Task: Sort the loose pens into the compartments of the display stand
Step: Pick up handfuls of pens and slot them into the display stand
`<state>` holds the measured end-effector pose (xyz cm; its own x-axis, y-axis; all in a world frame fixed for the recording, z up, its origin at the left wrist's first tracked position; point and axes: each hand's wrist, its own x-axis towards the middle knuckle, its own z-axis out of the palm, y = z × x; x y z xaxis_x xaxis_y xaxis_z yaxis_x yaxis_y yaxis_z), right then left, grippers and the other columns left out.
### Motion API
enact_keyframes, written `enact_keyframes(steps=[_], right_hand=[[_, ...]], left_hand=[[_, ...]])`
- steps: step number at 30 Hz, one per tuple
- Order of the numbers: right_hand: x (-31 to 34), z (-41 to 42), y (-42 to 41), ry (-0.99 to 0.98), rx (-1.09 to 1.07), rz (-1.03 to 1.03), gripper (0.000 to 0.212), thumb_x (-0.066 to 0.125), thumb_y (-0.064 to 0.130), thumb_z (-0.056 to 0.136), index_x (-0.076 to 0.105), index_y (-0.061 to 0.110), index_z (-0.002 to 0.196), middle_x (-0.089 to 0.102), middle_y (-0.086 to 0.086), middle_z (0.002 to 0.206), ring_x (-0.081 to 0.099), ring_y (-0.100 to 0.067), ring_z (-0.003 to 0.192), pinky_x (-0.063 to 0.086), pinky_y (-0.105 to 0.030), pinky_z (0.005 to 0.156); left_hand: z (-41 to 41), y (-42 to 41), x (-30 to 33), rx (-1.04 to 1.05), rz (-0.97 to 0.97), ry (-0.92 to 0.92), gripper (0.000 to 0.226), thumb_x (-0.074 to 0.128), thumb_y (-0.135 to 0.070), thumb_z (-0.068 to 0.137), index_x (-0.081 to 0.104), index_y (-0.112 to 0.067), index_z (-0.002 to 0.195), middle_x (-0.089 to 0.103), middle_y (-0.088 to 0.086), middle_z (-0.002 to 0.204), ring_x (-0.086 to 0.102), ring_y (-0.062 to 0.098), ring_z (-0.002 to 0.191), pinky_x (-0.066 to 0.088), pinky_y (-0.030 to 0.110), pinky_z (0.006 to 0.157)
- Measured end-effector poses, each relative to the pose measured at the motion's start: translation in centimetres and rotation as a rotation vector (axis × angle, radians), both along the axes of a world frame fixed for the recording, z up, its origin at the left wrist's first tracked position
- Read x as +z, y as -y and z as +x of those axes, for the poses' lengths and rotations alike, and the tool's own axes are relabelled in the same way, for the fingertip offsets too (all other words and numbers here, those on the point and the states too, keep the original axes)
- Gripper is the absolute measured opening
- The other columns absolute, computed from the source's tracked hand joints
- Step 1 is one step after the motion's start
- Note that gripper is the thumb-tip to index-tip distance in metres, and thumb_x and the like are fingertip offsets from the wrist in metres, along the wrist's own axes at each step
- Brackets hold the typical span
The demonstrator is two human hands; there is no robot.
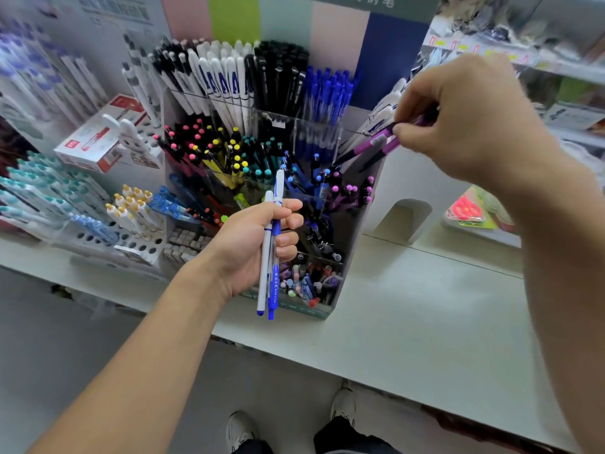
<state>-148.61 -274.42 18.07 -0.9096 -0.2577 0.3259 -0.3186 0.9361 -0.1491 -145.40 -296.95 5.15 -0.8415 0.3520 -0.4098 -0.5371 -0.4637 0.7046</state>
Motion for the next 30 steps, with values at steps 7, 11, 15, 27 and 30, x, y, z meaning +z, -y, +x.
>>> enact_keyframes(steps=[7,11,15,27,30], right_hand=[[1.8,-0.8,0.9,0.114,0.046,0.057,0.014,0.073,0.004,0.081,0.079,0.011,0.091,0.065,-0.001,0.073,0.062,-0.017,0.069,0.051,-0.027,0.076],[0.1,-2.5,3.2,0.103,0.113,0.126,0.012,0.07,0.006,0.084,0.08,0.011,0.084,0.065,0.001,0.072,0.058,-0.019,0.075,0.047,-0.027,0.078],[-3.4,-3.5,4.2,0.189,0.109,0.163,0.009,0.071,0.009,0.087,0.081,0.009,0.087,0.072,-0.009,0.083,0.063,-0.027,0.081,0.055,-0.038,0.086],[-5.8,-0.7,3.1,0.213,0.105,-0.126,0.028,0.057,0.034,0.101,0.075,0.014,0.094,0.07,-0.004,0.083,0.063,-0.024,0.077,0.049,-0.036,0.071],[-5.5,0.0,3.4,0.525,0.125,-0.5,0.024,0.066,0.032,0.097,0.076,0.01,0.094,0.071,0.001,0.069,0.06,-0.013,0.057,0.049,-0.025,0.055]], left_hand=[[-0.2,-0.3,0.1,-0.01,-0.075,-0.026,0.018,0.038,-0.005,0.101,0.053,-0.005,0.111,0.049,0.003,0.071,0.034,0.01,0.05,0.031,0.02,0.044],[-0.3,-0.5,0.1,-0.014,-0.057,-0.018,0.02,0.041,-0.008,0.103,0.055,-0.004,0.116,0.051,0.004,0.074,0.036,0.01,0.053,0.033,0.02,0.047],[-0.2,0.1,-0.2,-0.071,-0.003,-0.011,0.016,0.046,-0.017,0.105,0.057,-0.013,0.115,0.052,0.002,0.079,0.044,0.011,0.057,0.041,0.021,0.049],[0.4,-0.3,0.8,-0.341,-0.395,-0.26,0.007,0.06,-0.017,0.099,0.056,-0.012,0.1,0.047,0.001,0.058,0.024,0.007,0.041,0.021,0.017,0.039],[0.2,-1.1,1.4,-0.419,-0.39,-0.325,0.017,0.059,-0.017,0.099,0.05,-0.015,0.085,0.049,0.003,0.06,0.023,0.01,0.042,0.023,0.018,0.039]])
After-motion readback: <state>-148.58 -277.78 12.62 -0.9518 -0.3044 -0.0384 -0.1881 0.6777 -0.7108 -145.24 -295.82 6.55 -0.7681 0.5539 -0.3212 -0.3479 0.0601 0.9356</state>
